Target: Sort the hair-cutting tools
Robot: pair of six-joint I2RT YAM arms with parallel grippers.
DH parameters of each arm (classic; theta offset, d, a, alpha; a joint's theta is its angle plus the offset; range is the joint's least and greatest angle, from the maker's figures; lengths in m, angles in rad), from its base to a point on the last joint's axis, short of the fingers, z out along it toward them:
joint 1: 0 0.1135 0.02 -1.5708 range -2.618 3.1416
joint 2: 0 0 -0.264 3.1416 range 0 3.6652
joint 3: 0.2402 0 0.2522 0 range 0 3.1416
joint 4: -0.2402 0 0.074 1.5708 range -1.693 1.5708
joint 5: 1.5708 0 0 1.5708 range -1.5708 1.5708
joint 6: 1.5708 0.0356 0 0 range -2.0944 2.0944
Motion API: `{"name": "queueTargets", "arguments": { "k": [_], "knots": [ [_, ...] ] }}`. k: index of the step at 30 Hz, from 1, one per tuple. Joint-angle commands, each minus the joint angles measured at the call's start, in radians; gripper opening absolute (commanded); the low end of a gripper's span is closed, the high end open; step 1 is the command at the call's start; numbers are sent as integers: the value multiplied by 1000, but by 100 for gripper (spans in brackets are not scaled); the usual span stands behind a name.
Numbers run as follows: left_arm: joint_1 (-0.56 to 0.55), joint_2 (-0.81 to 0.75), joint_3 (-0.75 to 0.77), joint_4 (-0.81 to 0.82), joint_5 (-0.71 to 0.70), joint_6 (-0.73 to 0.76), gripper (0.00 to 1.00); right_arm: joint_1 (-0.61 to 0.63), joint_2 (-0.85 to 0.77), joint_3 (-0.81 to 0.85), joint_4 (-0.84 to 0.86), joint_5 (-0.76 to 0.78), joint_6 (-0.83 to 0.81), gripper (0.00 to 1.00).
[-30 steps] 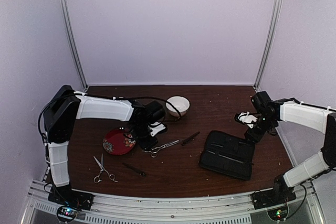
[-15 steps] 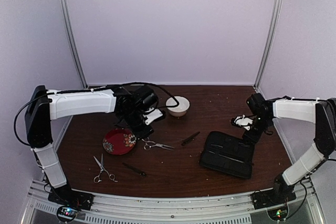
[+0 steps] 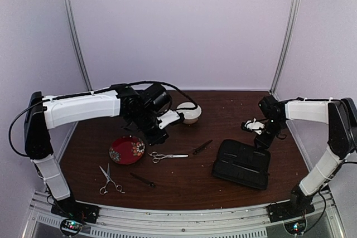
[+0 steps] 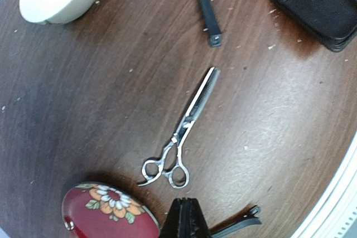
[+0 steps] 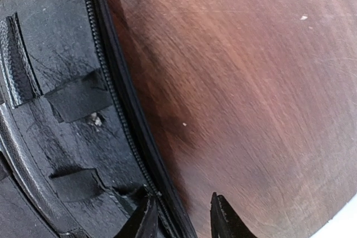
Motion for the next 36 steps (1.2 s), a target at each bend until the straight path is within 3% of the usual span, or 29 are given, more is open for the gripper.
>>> {"name": "queueTargets", "arguments": {
  "k": [1,4,7,12,20,36],
  "knots": [
    [3,31,16,-41,-138,-36,3,-6,23,17,-19,-37,-20,34],
    [3,74,0,-49,-134,-29,18,-6,26,7,-16,-50,-30,33],
    [3,105,-28,-36,-109,-5,23,-6,29,3,-6,-41,-29,28],
    [3,141,-50,-35,-12,41,16,-6,36,-3,3,-45,-29,19],
    [2,226,-44,-60,40,42,8,-6,58,7,3,-53,-30,17],
    [2,316,-60,-44,-65,26,10,-5,82,24,-6,-62,-26,17]
  ]
}}
